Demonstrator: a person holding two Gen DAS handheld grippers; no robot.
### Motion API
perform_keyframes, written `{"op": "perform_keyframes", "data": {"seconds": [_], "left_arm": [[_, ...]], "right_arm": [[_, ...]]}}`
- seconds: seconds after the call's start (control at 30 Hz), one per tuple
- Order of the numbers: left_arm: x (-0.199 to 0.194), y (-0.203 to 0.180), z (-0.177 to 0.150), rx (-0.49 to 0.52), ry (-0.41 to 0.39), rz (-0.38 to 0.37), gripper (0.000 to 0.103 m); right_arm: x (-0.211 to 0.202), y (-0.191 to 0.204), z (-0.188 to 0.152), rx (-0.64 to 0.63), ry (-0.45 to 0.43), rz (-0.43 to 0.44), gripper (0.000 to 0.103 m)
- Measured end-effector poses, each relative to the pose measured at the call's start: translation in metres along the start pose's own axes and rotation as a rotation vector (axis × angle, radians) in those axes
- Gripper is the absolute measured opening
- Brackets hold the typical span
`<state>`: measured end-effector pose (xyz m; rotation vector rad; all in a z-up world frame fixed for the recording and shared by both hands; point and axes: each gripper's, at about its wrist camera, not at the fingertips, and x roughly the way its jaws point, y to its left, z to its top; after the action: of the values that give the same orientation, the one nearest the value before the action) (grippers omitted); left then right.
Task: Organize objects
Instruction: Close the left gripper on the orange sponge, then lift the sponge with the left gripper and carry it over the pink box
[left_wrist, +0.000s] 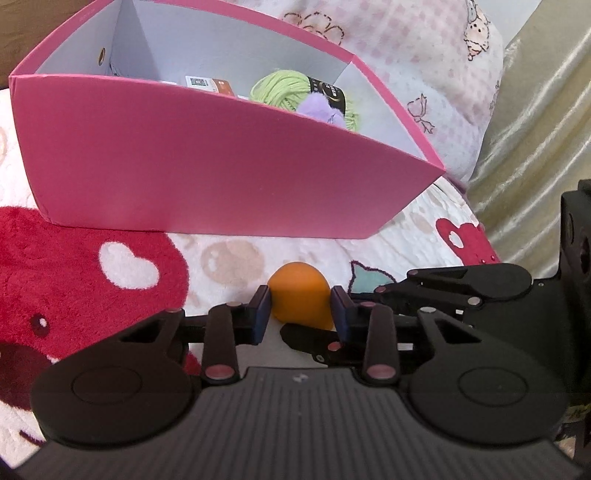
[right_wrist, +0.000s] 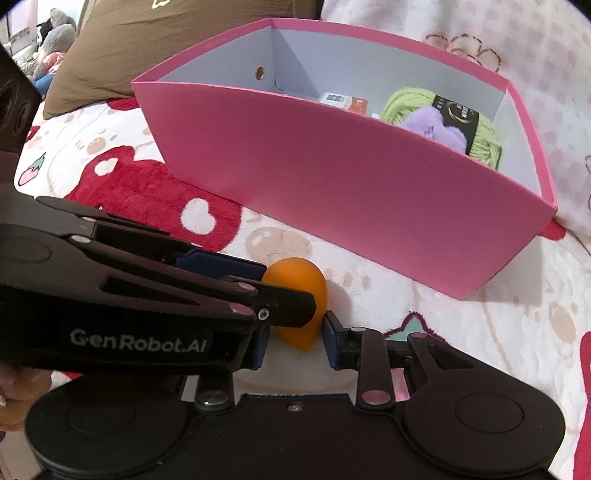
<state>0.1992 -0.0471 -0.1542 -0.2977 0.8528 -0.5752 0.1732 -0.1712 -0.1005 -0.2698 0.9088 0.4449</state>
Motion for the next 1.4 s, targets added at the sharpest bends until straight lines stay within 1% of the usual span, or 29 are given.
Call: {"op": "perform_keyframes", "data": {"seconds": [0.1, 0.23, 0.27, 0.4, 0.6, 0.67, 0.77, 0.83, 0.9, 1.0, 1.17, 1.27, 1.4], "left_arm": [[-0.004, 0.000, 0.001, 0.000, -0.003, -0.006, 0.033], [-0.018, -0.003, 0.002, 0.012, -0.043, -0.027, 0.033], [-0.021, -0.006, 0.002, 0.024, -0.046, -0.022, 0.033], [-0.028, -0.006, 0.004, 0.017, -0.039, -0.022, 0.034], [-0.045, -0.013, 0.006, 0.050, -0.035, -0.016, 0.033], [-0.054, -0.013, 0.009, 0.030, -0.018, -0.020, 0.033], [-0.070, -0.015, 0.014, 0.033, -0.003, -0.029, 0.033], [-0.080, -0.018, 0.018, 0.044, 0.025, -0.013, 0.033], [-0.090, -0.020, 0.019, 0.026, 0.038, -0.018, 0.034], [-0.104, -0.024, 0.020, 0.048, 0.031, -0.016, 0.033], [-0.128, -0.030, 0.026, 0.061, 0.020, -0.027, 0.034], [-0.140, -0.037, 0.026, 0.090, 0.014, -0.015, 0.034], [-0.153, -0.044, 0.025, 0.109, 0.011, 0.000, 0.033]], "right_arm": [[-0.001, 0.003, 0.001, -0.017, 0.001, -0.005, 0.035], [-0.008, 0.005, 0.004, -0.025, -0.014, -0.007, 0.035], [-0.011, 0.005, 0.005, -0.026, -0.020, -0.011, 0.035], [-0.020, 0.008, 0.007, -0.039, -0.044, -0.010, 0.035], [-0.031, 0.018, 0.007, -0.088, -0.070, -0.017, 0.035], [-0.039, 0.020, 0.008, -0.083, -0.075, -0.015, 0.035], [-0.050, 0.026, 0.011, -0.080, -0.087, -0.004, 0.035], [-0.060, 0.029, 0.014, -0.066, -0.098, 0.015, 0.035], [-0.068, 0.033, 0.014, -0.058, -0.099, 0.036, 0.035], [-0.077, 0.041, 0.015, -0.063, -0.100, 0.032, 0.036], [-0.098, 0.044, 0.019, -0.016, -0.135, 0.066, 0.036], [-0.110, 0.051, 0.018, -0.028, -0.165, 0.058, 0.036], [-0.120, 0.058, 0.018, -0.024, -0.182, 0.057, 0.036]]}}
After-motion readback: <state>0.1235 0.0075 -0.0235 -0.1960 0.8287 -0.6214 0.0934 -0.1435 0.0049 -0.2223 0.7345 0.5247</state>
